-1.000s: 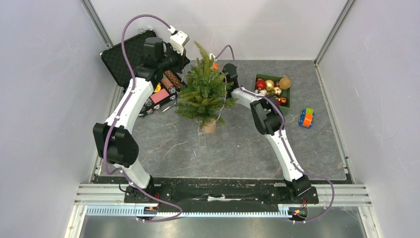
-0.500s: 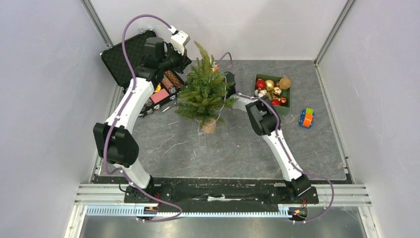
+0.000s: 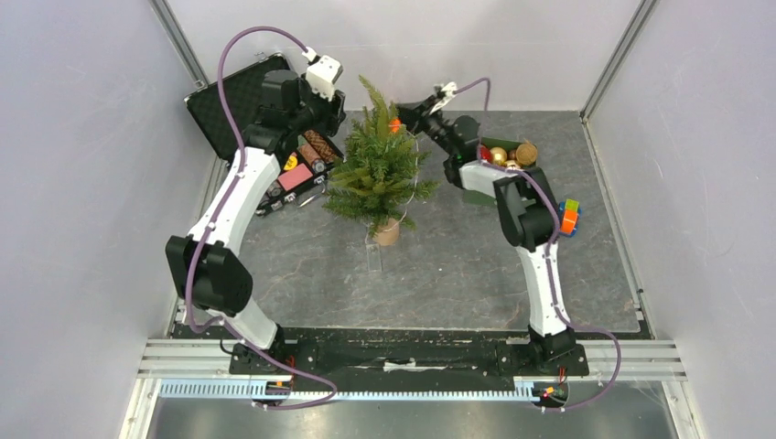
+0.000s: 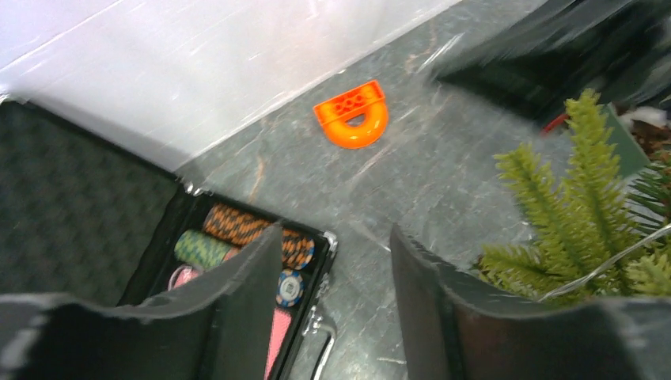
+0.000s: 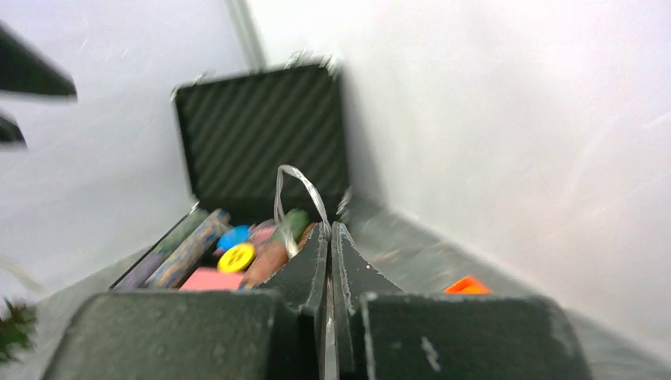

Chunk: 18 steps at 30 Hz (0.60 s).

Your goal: Decorate the small christmas tree

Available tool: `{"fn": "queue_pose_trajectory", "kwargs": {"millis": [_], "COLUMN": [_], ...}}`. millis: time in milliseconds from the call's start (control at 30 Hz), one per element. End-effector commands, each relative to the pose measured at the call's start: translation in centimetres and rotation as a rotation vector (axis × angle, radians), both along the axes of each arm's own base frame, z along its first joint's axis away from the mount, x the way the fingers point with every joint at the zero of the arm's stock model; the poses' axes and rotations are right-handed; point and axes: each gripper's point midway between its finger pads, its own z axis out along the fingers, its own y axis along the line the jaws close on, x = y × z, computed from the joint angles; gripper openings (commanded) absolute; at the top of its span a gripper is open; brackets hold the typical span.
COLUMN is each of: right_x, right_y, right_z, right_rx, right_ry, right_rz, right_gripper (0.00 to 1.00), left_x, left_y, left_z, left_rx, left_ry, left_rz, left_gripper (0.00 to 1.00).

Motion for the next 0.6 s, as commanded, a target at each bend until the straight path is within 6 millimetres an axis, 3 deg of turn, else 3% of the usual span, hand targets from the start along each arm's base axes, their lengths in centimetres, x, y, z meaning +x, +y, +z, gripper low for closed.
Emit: {"fn": "queue_pose_trajectory", "kwargs": {"millis": [0, 100, 300, 567], "right_x": [-1.0, -1.0, -1.4, -2.8], "right_y": [-4.4, -5.8, -8.4, -12.4], "right_z": [11.2, 11.8, 13.6, 18.3], "right_rx": [0.005, -0.088, -0.245, -0.422], "right_ry": [-0.227, -0.227, -0.236, -0.300], "right_rz": [-0.177, -0.242, -0.375, -0.560], "right_gripper": [0.00, 0.00, 0.00, 0.00], "left_x": [-1.3, -2.0, -3.9, -7.9], "left_y": [3.5, 4.8, 6.9, 7.7], "left_z": [2.3, 1.4, 0.8, 2.9], "left_rx": [0.121, 0.187, 0.277, 0.282], "left_ry": [-0.067, -0.029, 0.002, -0.007], "left_rz": [0.123, 0.162, 0.203, 0.182], "left_gripper": [0.65, 0.75, 0.77, 0.77]}}
